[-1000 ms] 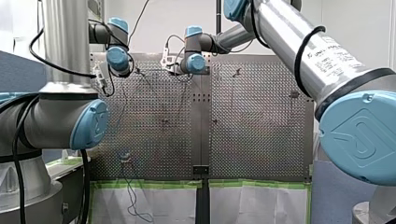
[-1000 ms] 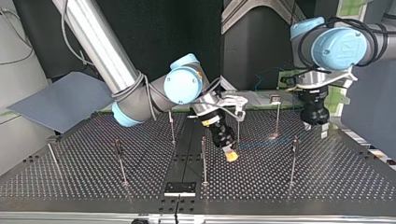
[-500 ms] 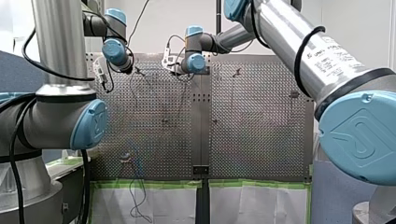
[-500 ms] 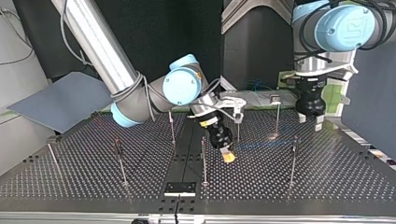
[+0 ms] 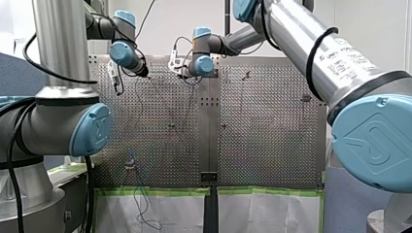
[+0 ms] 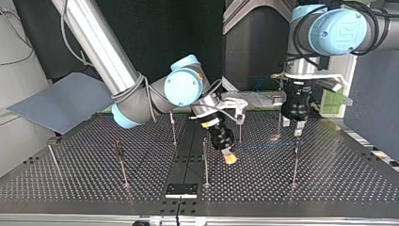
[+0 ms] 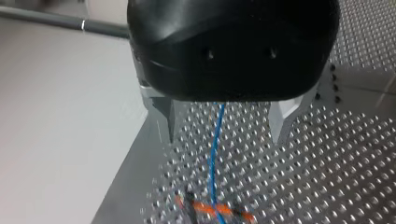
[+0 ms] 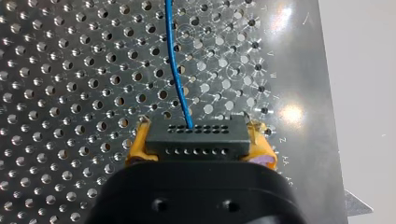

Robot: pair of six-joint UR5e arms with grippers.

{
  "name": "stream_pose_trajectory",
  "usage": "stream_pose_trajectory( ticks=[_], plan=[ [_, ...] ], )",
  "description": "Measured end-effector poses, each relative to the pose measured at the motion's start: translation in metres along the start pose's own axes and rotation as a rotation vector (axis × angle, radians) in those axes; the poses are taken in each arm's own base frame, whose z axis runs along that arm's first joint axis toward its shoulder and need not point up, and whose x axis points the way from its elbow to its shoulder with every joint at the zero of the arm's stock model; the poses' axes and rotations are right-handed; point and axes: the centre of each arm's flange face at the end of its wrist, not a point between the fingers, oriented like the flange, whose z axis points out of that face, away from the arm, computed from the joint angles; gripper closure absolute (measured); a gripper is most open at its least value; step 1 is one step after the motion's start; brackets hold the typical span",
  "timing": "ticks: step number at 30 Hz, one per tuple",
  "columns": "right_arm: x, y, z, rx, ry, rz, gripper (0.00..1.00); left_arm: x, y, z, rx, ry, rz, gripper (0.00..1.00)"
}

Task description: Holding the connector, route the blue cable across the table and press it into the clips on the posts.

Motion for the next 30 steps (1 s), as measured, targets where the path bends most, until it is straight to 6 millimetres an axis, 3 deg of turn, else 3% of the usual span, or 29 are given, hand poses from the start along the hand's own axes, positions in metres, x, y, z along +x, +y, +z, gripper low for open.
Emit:
stream_pose_trajectory(
  ticks=[10, 22, 30],
  plan=[
    [-0.001, 0.000, 0.000, 0.000, -0.001, 0.002, 1.00, -0.006, -0.014, 0.013, 0.044, -0.014, 0.071, 0.00],
    [-0.001, 0.001, 0.000, -0.002, -0.001, 0.003, 1.00, -0.007, -0.017, 0.042, 0.018, -0.016, 0.113, 0.00],
    [-0.001, 0.001, 0.000, -0.002, -0.001, 0.003, 1.00, 0.002, -0.014, 0.060, 0.006, -0.011, 0.122, 0.00]
  ],
)
